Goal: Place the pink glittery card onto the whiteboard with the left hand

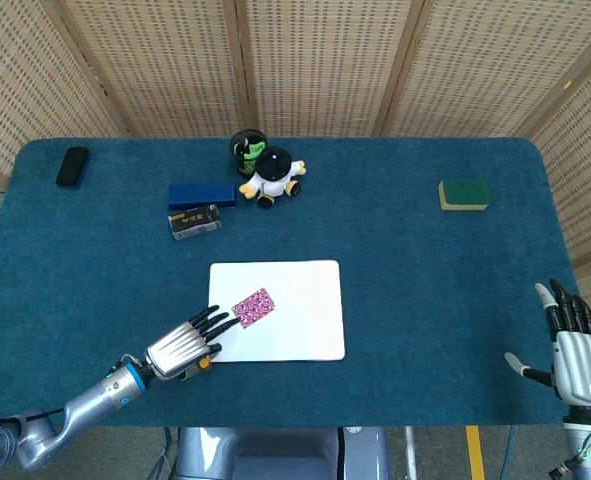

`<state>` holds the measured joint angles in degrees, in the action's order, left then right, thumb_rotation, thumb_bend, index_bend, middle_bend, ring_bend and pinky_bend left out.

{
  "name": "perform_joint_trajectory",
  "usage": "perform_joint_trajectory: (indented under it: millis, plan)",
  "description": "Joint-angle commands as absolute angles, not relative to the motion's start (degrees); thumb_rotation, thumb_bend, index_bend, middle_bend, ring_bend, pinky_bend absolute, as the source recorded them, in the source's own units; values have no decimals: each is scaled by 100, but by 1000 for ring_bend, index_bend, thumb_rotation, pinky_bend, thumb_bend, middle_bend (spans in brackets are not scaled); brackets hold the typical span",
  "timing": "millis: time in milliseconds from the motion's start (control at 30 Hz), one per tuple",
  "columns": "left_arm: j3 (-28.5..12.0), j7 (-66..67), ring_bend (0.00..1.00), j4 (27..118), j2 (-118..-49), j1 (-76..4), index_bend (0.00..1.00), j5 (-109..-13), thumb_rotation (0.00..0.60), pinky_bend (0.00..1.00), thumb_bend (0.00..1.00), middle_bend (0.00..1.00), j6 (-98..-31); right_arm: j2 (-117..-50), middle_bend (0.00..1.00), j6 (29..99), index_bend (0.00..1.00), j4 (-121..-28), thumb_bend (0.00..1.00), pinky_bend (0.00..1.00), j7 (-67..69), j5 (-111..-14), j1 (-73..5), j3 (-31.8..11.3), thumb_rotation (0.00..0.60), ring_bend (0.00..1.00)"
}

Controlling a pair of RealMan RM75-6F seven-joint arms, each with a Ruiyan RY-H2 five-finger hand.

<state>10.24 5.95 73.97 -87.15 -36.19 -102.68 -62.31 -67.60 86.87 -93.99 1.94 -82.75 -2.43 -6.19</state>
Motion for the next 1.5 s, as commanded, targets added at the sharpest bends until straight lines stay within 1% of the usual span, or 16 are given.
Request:
perform_joint_trajectory:
  millis: [33,100,200,333,367,500,633,867,1100,1433,1500]
  plan:
    - [899,621,0,7516,-8658,-3664,554,-10194,600,0,286,0,-6239,-6760,0,8686,0,-9401,0,0,190,-8275,-244,-619,600,0]
    - [787,651,0,7619,-8622,-3713,554,-10109,600,0,286,0,-6198,-6761,0,8689,0,-9400,0,0,188,-8276,-243,-619,600,0]
    - [497,766,0,7808,-8589,-3832,555,-9867,600,0,285,0,-6065,-6763,0,8691,0,-9400,0,0,184,-8275,-242,-619,600,0]
    - [17,1026,0,8043,-8637,-4049,554,-9263,600,0,285,0,-5621,-6758,0,8681,0,-9406,0,0,189,-8270,-244,-619,600,0]
    - [-50,1073,0,8058,-8659,-4083,554,-9159,600,0,285,0,-5541,-6756,0,8679,0,-9405,0,0,192,-8270,-245,-619,600,0]
    - [-407,1405,0,7999,-8892,-4283,555,-8560,600,0,285,0,-5125,-6747,0,8659,0,-9407,0,0,206,-8263,-250,-616,600,0]
    - [-652,1682,0,7855,-9203,-4474,554,-8028,600,0,285,0,-4778,-6735,0,8636,0,-9409,0,0,225,-8251,-256,-616,600,0]
    - [-861,2303,0,7469,-9713,-4704,555,-7429,600,0,284,0,-4589,-6714,0,8609,0,-9412,0,0,274,-8237,-259,-613,600,0]
    - [-998,2778,0,7255,-9977,-4899,555,-6982,600,0,282,0,-4518,-6708,0,8609,0,-9404,0,0,307,-8240,-254,-609,600,0]
    - [-993,3243,0,7211,-10150,-5017,554,-6533,600,0,264,0,-4554,-6703,0,8613,0,-9400,0,0,334,-8229,-246,-609,600,0]
    - [-968,3261,0,7237,-10138,-5026,539,-6499,600,0,260,0,-4559,-6702,0,8613,0,-9400,0,0,338,-8226,-245,-610,600,0]
